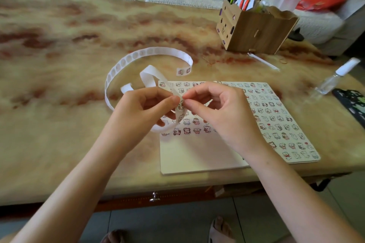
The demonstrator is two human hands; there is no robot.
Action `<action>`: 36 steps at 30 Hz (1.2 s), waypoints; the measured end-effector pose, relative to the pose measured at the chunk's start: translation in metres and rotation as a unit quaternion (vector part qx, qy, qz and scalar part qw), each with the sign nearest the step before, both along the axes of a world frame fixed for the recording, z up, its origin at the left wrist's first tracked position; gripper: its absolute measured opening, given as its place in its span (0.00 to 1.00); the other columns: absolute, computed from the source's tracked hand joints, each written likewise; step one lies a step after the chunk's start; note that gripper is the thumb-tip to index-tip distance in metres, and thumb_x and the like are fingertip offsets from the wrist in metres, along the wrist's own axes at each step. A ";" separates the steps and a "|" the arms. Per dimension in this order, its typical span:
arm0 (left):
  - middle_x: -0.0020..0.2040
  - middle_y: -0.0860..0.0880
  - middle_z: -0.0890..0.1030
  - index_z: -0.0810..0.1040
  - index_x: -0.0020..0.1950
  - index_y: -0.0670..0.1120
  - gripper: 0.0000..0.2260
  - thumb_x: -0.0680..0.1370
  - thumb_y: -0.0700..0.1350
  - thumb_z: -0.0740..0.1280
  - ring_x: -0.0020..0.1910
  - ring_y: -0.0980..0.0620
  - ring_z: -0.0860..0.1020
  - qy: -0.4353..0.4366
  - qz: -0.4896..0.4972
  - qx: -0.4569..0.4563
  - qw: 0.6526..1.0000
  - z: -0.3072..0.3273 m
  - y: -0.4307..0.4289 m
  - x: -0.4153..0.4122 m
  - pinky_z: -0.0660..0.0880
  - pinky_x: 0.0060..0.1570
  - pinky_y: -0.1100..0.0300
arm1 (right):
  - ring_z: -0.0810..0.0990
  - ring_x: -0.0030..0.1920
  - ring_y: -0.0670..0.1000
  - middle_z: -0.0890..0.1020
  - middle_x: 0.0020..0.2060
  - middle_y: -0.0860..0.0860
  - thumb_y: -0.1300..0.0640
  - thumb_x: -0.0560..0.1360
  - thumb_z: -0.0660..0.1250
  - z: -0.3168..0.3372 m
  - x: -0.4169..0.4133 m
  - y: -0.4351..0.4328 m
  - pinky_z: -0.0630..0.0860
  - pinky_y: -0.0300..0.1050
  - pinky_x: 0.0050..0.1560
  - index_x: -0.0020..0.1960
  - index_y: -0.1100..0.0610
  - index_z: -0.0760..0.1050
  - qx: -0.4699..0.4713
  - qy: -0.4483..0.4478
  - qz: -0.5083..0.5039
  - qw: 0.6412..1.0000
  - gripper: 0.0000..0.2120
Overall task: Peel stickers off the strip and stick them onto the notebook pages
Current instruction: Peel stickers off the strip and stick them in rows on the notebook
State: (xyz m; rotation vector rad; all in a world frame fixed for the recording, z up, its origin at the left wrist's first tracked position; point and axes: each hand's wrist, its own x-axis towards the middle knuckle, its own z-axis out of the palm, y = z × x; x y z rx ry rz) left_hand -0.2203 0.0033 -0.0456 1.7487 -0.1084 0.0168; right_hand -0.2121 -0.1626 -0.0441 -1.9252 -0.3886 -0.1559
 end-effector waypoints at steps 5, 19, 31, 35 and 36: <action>0.35 0.51 0.84 0.83 0.41 0.45 0.06 0.75 0.45 0.68 0.35 0.60 0.81 0.010 0.004 -0.001 1.000 0.000 0.001 0.000 0.75 0.33 0.69 | 0.82 0.36 0.46 0.83 0.35 0.47 0.63 0.72 0.73 -0.003 0.001 0.002 0.77 0.39 0.37 0.44 0.55 0.82 -0.009 -0.031 -0.003 0.999 0.04; 0.36 0.48 0.85 0.83 0.41 0.46 0.07 0.76 0.45 0.67 0.37 0.57 0.82 0.014 0.019 0.012 1.000 -0.002 0.003 0.001 0.75 0.32 0.68 | 0.78 0.35 0.41 0.83 0.34 0.43 0.61 0.71 0.74 0.000 0.001 0.003 0.73 0.37 0.36 0.42 0.53 0.82 -0.017 0.004 0.000 1.000 0.04; 0.36 0.48 0.85 0.83 0.41 0.46 0.07 0.76 0.45 0.67 0.35 0.59 0.82 0.042 0.056 0.024 0.997 -0.005 0.010 0.004 0.76 0.32 0.67 | 0.73 0.38 0.43 0.78 0.38 0.41 0.58 0.74 0.71 0.003 -0.005 0.008 0.71 0.34 0.40 0.42 0.49 0.77 -0.058 0.008 -0.001 0.998 0.05; 0.35 0.50 0.84 0.83 0.41 0.46 0.07 0.76 0.43 0.67 0.31 0.62 0.80 0.042 0.095 0.035 0.994 -0.005 0.018 0.007 0.75 0.33 0.69 | 0.75 0.36 0.43 0.79 0.35 0.43 0.60 0.74 0.71 0.010 -0.006 0.002 0.71 0.34 0.36 0.43 0.53 0.80 0.007 0.090 0.024 0.996 0.03; 0.35 0.51 0.84 0.83 0.40 0.46 0.07 0.76 0.43 0.67 0.29 0.63 0.80 0.040 0.104 0.046 0.993 -0.005 0.020 0.007 0.75 0.33 0.71 | 0.76 0.35 0.44 0.80 0.35 0.46 0.60 0.73 0.71 0.012 -0.006 0.000 0.71 0.33 0.34 0.43 0.55 0.80 0.007 0.128 0.035 0.991 0.02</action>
